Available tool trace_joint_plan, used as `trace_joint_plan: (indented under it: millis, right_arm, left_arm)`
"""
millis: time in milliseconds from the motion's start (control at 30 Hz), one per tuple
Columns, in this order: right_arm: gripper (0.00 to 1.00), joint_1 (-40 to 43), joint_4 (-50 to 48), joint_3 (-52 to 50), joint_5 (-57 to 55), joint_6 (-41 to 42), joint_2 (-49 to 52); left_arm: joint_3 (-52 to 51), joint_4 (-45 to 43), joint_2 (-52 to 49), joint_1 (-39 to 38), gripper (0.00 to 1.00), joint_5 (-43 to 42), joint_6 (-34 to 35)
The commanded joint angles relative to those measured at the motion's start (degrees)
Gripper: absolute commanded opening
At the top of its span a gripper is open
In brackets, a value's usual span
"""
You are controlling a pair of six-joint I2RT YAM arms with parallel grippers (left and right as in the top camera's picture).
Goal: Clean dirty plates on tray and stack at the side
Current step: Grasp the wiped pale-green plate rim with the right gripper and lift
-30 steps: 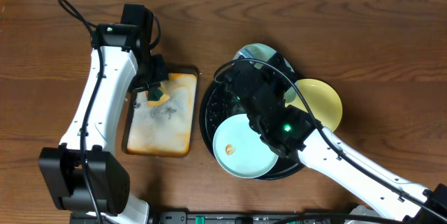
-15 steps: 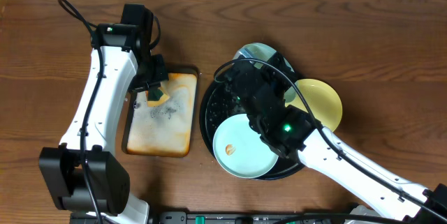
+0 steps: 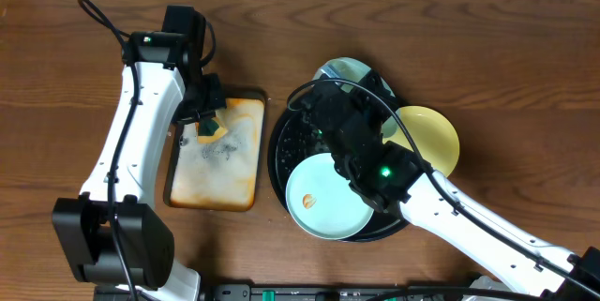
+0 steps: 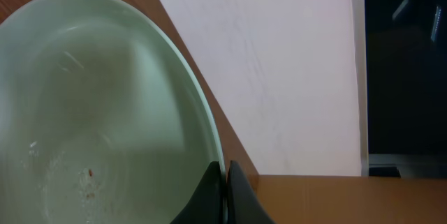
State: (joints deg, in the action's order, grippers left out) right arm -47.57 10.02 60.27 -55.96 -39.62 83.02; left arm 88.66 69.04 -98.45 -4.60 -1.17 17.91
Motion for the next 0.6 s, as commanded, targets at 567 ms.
trace_joint_plan:
  millis: [567]
  right_arm:
    - [0.01, 11.9, 10.9, 0.4, 12.0, 35.8, -4.7]
  left_arm:
    - [-0.2, 1.4, 0.5, 0.2, 0.07, 0.3, -1.0]
